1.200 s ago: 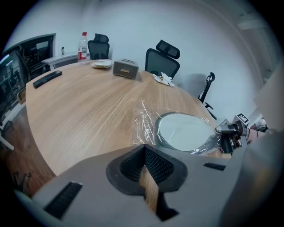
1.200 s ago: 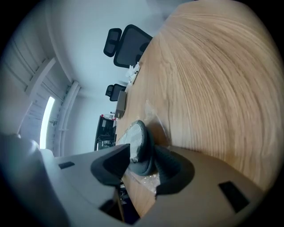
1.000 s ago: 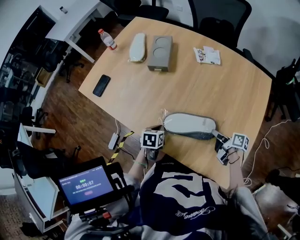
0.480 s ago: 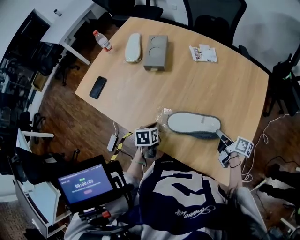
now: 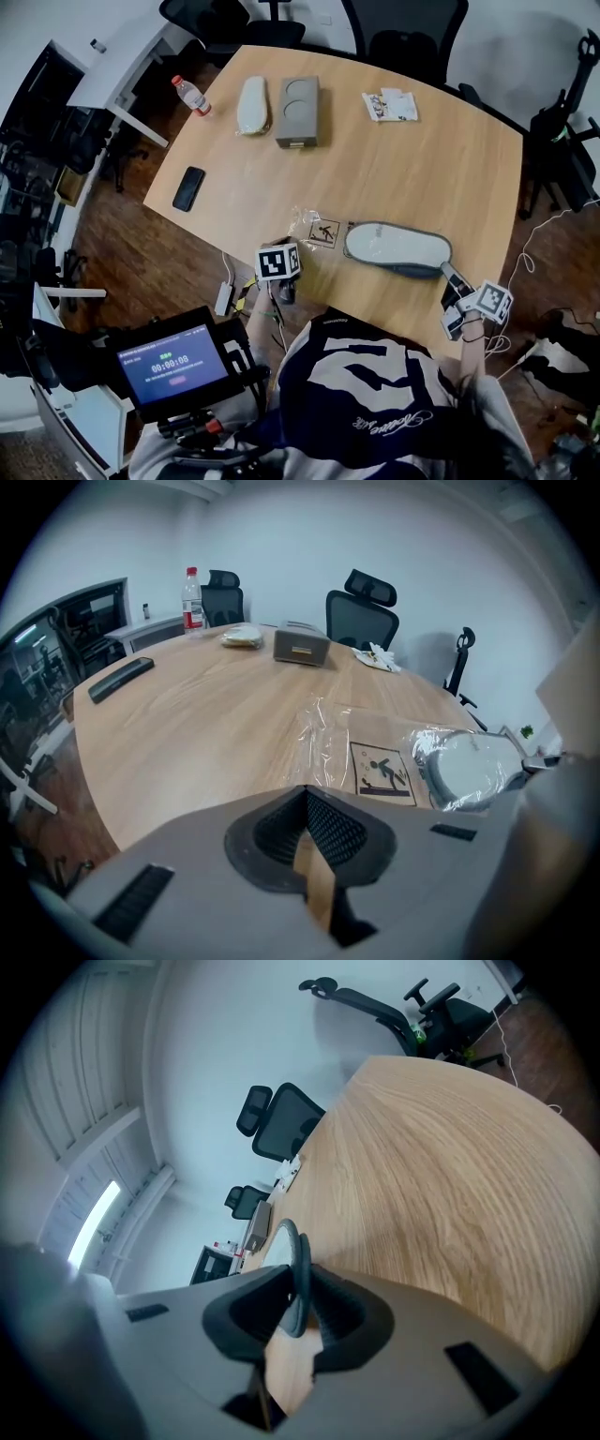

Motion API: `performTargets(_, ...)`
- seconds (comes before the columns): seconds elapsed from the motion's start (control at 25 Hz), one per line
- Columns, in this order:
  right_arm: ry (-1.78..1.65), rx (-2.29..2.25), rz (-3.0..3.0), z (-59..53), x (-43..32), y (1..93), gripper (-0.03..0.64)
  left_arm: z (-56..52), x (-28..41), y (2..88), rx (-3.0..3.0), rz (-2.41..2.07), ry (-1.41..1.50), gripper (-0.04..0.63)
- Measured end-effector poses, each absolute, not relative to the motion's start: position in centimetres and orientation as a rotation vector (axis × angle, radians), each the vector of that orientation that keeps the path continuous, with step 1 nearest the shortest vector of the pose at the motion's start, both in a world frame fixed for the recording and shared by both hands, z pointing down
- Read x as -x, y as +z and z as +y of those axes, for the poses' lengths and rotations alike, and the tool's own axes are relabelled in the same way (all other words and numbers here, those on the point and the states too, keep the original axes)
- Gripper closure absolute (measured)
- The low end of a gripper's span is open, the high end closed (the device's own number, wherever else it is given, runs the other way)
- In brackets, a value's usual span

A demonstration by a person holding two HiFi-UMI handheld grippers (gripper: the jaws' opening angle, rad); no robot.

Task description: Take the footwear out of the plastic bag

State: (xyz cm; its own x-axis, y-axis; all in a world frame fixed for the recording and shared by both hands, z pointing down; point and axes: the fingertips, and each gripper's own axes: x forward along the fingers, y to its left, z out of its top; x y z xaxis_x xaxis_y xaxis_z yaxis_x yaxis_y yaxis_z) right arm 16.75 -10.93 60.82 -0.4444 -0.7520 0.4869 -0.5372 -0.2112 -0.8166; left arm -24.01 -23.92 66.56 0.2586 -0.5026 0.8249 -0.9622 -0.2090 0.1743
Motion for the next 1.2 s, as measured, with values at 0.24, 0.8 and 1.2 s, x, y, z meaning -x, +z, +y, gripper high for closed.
performTargets(0.24,-1.687,1.571,1.816,-9.6,-17.4,60.7,0.546,-25.8,28.9,66.7,-1.763,-1.432,0.807,0.594)
performTargets(0.8,-1.606,1.692,1.751,-7.1,-19.3,60.2,0.546,-26.6,29.0,63.3,-1.877,-1.462,0.665,0.594)
performTargets(1.2,-1.576,1.781,1.669,-5.8,-18.2,59.7,0.546,-21.4,12.3,63.5,-2.298,-1.017,0.952,0.594)
